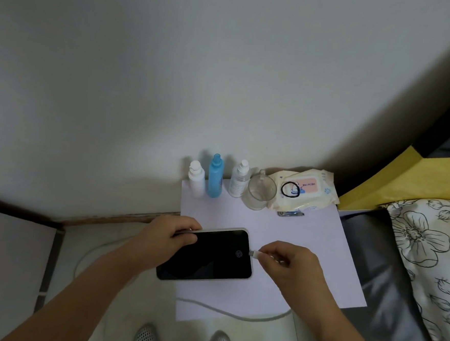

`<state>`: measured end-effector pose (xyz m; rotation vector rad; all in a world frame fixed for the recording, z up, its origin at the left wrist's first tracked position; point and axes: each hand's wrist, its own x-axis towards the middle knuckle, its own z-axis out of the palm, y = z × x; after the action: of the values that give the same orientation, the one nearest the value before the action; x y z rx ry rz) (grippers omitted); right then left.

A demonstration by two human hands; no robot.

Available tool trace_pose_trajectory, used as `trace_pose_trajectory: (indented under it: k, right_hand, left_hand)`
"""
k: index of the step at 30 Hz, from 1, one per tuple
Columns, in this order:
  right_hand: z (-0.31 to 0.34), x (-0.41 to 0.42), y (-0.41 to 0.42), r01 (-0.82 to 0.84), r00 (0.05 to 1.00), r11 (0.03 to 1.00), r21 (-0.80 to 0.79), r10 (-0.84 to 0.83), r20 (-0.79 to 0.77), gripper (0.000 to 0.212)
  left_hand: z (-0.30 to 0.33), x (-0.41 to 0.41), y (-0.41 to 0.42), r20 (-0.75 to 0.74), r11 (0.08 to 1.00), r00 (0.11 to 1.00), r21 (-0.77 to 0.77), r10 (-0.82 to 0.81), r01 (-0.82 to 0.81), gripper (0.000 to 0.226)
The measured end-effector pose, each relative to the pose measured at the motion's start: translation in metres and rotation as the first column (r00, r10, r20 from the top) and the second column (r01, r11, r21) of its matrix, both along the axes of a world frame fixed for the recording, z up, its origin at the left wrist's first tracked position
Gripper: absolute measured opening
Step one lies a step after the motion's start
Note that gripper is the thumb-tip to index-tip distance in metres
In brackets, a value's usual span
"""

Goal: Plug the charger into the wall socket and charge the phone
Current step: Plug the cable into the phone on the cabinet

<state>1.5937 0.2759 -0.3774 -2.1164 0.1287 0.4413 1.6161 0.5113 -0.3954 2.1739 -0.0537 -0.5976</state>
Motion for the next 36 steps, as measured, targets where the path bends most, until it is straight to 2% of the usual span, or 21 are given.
trace_pose_trajectory:
  k: [7,9,11,14,17,21,27,31,34,36]
  right_hand:
    - [0.017,0.005,0.002,0.001,0.999,1.0,-0.01,-0.001,0.054,0.029]
    - [0.02,0.005,0.004,-0.028,0.998,0.998,-0.06,0.031,0.06,0.031]
    - [0.024,0.007,0.006,-0.088,0.993,0.986,-0.14,0.097,0.064,0.032]
    - [0.03,0.011,0.008,-0.164,0.984,0.964,-0.211,0.174,0.029,0.024]
    - [0.035,0.015,0.007,-0.185,0.983,0.967,-0.174,0.186,-0.011,0.025]
    - [0.038,0.017,0.007,-0.231,0.973,0.959,-0.162,0.225,-0.057,0.025]
    - [0.037,0.013,0.012,-0.257,0.964,0.958,-0.129,0.244,-0.105,0.033]
    - [0.035,0.007,0.013,-0.268,0.946,0.963,-0.026,0.257,-0.199,0.018]
    - [0.032,0.005,0.011,-0.274,0.929,0.961,0.035,0.274,-0.25,0.053]
    - [0.031,0.006,0.011,-0.294,0.925,0.956,0.028,0.291,-0.246,0.064]
  left_hand:
    - [0.016,0.001,0.006,0.012,0.999,1.0,-0.043,0.024,-0.023,0.023]
    - [0.02,0.001,0.008,0.009,0.999,1.0,-0.03,0.028,-0.028,0.03]
    - [0.023,0.002,0.008,0.007,1.0,1.0,-0.001,0.029,-0.029,0.028]
    - [0.029,0.003,0.007,0.036,0.998,0.999,0.062,0.013,-0.015,0.028]
    - [0.035,0.003,0.008,0.041,0.998,0.999,0.069,-0.001,-0.002,0.028]
    - [0.035,0.005,0.006,0.077,0.994,0.997,0.11,0.002,-0.011,0.009]
    - [0.041,0.008,0.003,0.12,0.981,0.993,0.192,-0.021,-0.003,0.009]
    - [0.046,0.008,0.005,0.084,0.963,0.991,0.259,-0.103,0.078,0.011]
    - [0.049,0.012,0.007,0.011,0.952,0.988,0.271,-0.151,0.143,0.015]
    - [0.05,0.013,0.007,-0.012,0.947,0.987,0.277,-0.162,0.159,0.015]
